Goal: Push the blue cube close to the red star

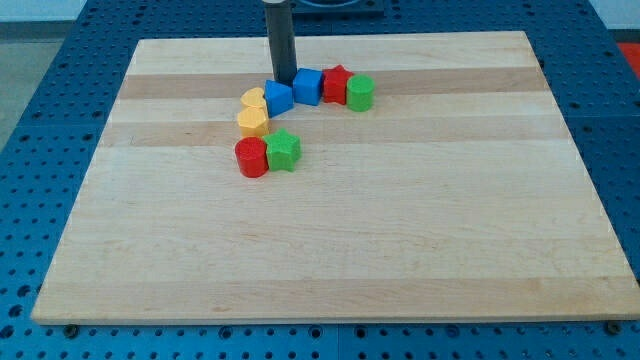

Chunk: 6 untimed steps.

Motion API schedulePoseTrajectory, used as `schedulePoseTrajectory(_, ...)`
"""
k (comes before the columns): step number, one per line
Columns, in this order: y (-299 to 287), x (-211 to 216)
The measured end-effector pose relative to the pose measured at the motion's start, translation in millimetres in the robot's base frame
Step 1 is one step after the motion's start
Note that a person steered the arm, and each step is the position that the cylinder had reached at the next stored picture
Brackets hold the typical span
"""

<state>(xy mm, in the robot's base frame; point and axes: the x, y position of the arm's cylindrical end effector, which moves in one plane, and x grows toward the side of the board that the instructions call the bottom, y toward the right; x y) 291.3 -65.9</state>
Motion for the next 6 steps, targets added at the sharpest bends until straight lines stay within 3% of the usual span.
schedulePoseTrajectory(6,-45,5)
